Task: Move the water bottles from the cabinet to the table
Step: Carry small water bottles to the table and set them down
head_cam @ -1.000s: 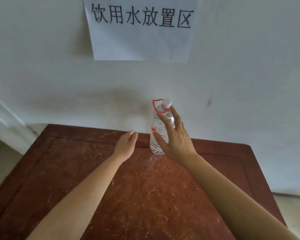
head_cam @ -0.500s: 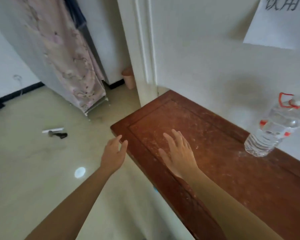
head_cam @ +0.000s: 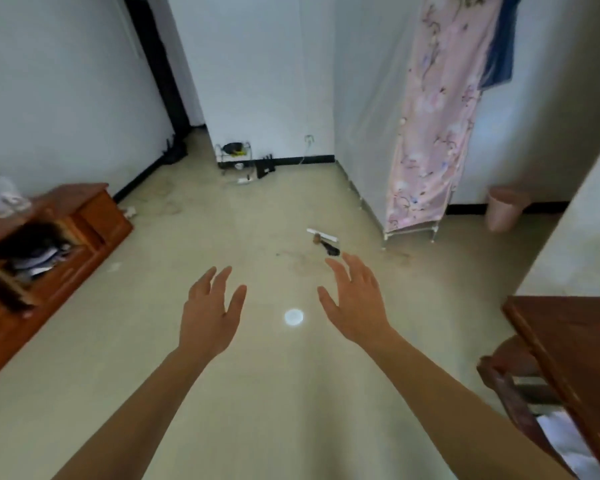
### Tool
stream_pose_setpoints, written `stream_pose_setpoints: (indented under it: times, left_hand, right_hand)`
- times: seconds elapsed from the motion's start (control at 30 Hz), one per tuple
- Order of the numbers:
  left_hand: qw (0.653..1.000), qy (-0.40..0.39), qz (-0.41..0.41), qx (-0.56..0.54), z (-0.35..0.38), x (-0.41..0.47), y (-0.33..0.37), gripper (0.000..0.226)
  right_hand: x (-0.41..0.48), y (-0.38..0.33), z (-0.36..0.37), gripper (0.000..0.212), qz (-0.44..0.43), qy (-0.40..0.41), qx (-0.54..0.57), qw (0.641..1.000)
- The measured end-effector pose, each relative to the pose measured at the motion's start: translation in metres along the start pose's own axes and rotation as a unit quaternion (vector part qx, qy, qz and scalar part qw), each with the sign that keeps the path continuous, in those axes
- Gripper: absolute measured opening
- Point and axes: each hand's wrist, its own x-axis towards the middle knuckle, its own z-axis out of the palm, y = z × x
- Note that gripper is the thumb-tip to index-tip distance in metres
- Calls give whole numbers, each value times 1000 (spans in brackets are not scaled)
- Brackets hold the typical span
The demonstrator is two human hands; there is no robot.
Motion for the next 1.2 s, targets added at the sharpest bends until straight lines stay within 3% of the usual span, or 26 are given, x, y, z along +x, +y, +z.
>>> stream_pose_setpoints:
  times: [0.2,0.43,0.83,1.2]
  left_hand:
    - [985,58,-153,48,-92,12,-167,65]
    - [954,75,-279,73,-118,44,-296,64]
    - [914,119,-367,124,-161,268,-450,63]
    - [886,105,-438,110,-158,389,-633,66]
  right_hand:
    - [71,-156,132,58,-152,-79,42,984]
    - [165,-259,263,62,-244,-130,81,957]
    - [416,-384,463,66,-295,-182,142,927]
    - [537,-478,627,70,-337,-230,140,902]
